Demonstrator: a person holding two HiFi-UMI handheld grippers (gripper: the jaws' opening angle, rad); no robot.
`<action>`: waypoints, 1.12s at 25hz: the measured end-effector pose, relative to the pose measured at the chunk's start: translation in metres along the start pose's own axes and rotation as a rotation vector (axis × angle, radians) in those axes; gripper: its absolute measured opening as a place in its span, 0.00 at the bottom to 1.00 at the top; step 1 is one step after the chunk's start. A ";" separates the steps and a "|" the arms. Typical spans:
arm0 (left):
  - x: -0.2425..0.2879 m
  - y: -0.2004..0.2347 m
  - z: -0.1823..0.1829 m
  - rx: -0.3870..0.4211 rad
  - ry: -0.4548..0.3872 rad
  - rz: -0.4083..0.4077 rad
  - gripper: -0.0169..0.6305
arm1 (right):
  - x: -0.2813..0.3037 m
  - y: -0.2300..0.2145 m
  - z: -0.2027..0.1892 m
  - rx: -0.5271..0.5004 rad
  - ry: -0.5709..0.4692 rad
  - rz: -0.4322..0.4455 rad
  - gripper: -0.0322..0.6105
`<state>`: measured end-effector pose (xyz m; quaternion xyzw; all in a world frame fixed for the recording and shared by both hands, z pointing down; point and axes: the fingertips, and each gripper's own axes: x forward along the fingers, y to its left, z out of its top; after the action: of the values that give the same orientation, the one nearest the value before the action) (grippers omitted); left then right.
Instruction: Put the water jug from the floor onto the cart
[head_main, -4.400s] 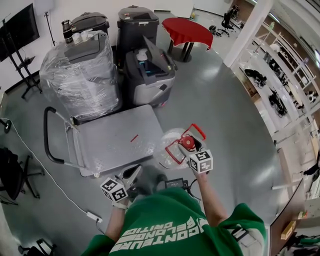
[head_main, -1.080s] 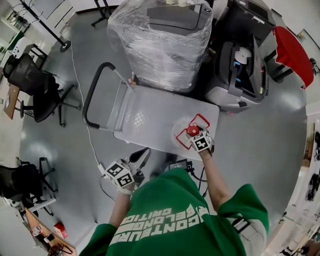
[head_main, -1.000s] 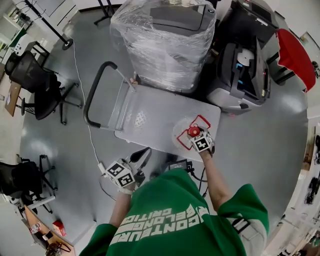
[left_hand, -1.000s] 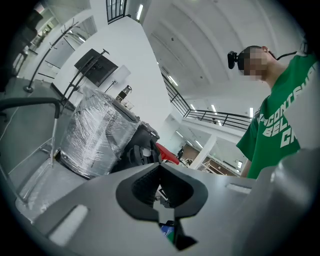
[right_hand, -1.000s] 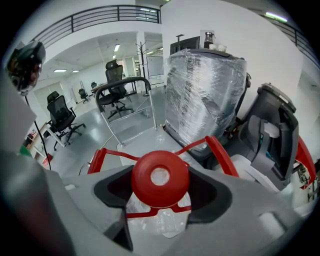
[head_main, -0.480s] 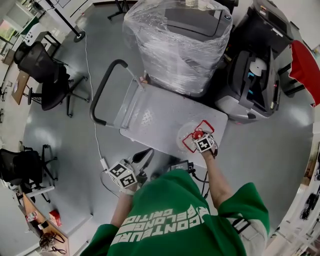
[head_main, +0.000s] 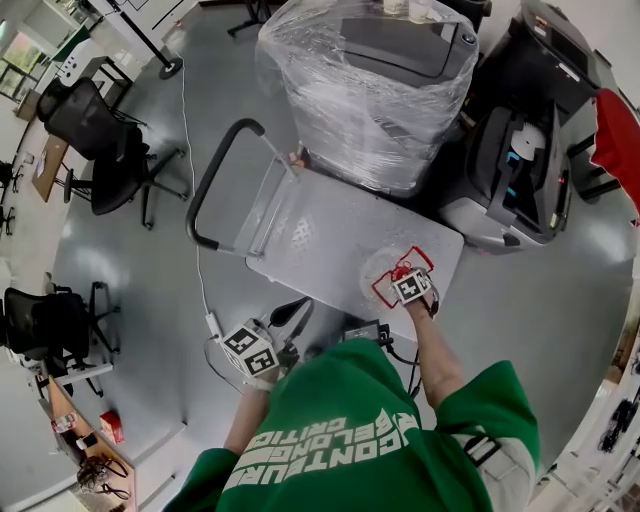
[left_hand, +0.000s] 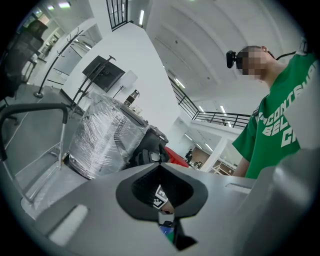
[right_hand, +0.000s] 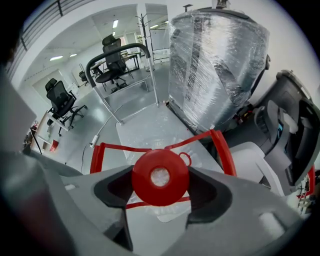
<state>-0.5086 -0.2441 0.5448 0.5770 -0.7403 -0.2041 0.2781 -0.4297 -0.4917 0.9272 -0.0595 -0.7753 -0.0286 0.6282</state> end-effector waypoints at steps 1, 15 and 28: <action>0.001 0.000 0.000 -0.002 0.001 0.003 0.05 | 0.004 0.001 0.003 -0.010 -0.013 0.010 0.51; 0.007 -0.001 -0.005 0.003 0.036 -0.004 0.05 | 0.046 0.031 -0.009 -0.052 0.032 0.042 0.51; 0.022 -0.017 -0.013 0.011 0.062 -0.085 0.05 | 0.036 0.032 -0.005 -0.045 0.021 0.059 0.52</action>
<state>-0.4918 -0.2689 0.5476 0.6155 -0.7073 -0.1938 0.2887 -0.4282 -0.4582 0.9629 -0.0963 -0.7658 -0.0282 0.6352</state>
